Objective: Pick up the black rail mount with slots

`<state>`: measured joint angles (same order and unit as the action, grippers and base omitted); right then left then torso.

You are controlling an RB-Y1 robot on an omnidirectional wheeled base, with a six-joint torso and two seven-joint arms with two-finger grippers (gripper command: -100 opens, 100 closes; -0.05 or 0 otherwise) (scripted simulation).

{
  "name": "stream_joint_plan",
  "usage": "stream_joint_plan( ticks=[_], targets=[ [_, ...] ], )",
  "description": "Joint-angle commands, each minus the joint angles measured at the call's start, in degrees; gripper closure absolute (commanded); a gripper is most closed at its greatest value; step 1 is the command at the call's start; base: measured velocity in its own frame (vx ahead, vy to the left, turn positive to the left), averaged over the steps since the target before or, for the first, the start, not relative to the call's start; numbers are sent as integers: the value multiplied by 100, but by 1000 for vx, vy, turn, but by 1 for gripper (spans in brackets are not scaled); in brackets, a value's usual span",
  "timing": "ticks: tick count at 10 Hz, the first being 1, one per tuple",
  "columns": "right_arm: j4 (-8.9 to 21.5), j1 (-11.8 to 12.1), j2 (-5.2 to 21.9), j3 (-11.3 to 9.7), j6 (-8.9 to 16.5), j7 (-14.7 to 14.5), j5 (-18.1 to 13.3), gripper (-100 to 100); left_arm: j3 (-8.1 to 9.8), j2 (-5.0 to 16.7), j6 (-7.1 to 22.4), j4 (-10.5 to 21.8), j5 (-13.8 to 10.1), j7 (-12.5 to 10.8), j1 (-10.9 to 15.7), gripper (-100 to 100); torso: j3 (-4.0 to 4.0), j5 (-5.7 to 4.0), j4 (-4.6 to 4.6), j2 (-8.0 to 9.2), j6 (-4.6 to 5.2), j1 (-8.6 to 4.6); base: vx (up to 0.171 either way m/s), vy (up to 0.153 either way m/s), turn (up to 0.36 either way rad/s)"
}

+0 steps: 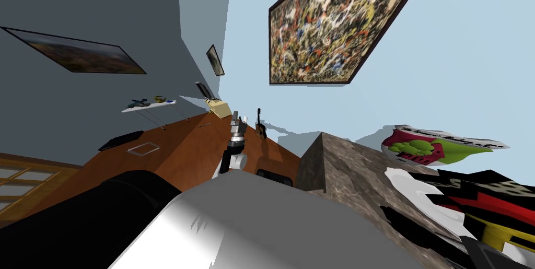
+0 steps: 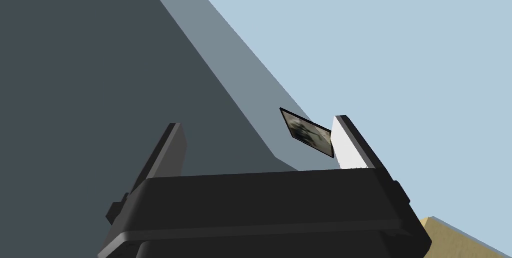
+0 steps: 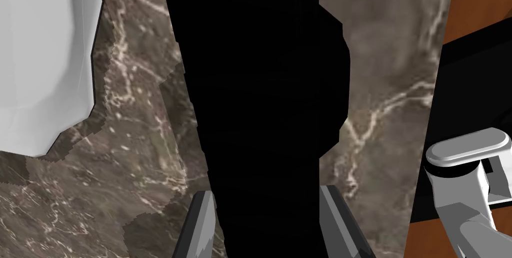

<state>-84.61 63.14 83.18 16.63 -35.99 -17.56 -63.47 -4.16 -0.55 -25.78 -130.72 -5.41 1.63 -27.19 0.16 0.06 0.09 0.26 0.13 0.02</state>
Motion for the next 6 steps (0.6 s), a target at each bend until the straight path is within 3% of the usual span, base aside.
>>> stream_joint_plan(
  ticks=[1,4,5,6],
  targets=[
    [-188,122,161,79,98,286,-48,100,0,0,0,0,0,0,0,0,0,0,0,0,0,0,-72,-20,8],
    [-463,258,442,159,244,741,-125,100,0,0,0,0,0,0,0,0,-2,4,-1,-4,-1,3,-66,-28,9],
    [-397,236,378,156,196,616,-104,100,0,0,0,0,0,0,0,0,-1,5,0,-2,-1,8,-32,-7,9],
    [-413,242,389,160,207,653,-107,0,0,0,0,0,0,0,-1,0,-5,7,-1,-11,2,13,0,0,0]
  ],
)
